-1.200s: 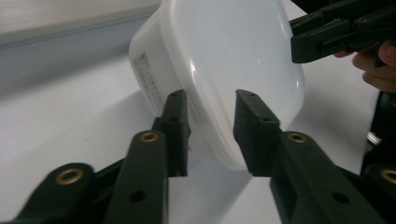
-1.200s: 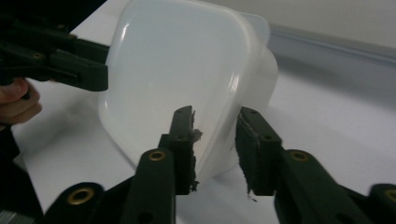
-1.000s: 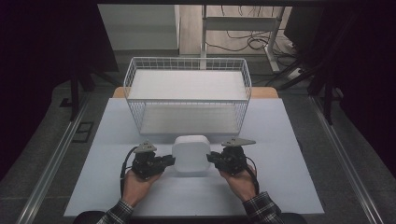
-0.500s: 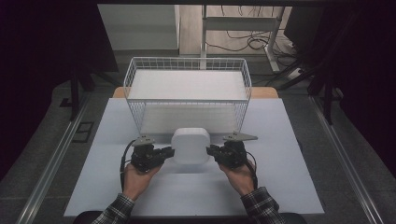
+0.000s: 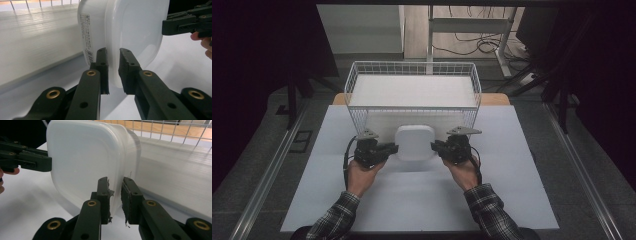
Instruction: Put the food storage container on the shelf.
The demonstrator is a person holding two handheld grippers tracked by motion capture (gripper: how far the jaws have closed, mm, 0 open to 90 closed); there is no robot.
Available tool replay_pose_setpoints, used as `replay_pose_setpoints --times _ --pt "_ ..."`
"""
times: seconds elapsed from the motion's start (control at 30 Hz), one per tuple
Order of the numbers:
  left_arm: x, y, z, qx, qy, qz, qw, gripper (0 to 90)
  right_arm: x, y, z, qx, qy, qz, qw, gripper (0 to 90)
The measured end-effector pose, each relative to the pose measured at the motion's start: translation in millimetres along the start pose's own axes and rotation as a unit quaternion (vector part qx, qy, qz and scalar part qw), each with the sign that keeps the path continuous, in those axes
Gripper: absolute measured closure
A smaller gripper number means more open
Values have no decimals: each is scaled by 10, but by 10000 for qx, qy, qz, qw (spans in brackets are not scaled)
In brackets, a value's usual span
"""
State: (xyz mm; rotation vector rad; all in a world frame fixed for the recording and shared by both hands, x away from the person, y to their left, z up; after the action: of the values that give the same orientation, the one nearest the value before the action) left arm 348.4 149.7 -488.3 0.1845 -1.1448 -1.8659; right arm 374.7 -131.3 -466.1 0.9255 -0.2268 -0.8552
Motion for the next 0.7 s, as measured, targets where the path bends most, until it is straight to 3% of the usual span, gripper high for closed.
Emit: replay_pose_setpoints --times 0.43,0.57,0.7 --pt "-152 68 -193 -176 54 202 9996 787 181 42 -242 -193 -32 -189 9996 760" --pt "-180 90 -240 -137 166 205 9996 784 209 62 -297 -164 -115 -170 9997 753" --pt "-260 87 -262 -68 69 284 9995 776 212 92 -320 -109 -49 -117 9999 739"
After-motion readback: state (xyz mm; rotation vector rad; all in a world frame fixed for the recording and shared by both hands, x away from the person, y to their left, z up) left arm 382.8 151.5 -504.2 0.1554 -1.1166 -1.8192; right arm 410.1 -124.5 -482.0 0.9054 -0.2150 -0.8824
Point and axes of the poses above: each handheld gripper's, and its own axes: z roughly backward along the jaws, y roughly out of its top, x roughly to its right, the point moved 1 cm from there along -z, roughly forward along the jaws, and after that the axes turned 4 degrees about -x, right-handed, at the moved point
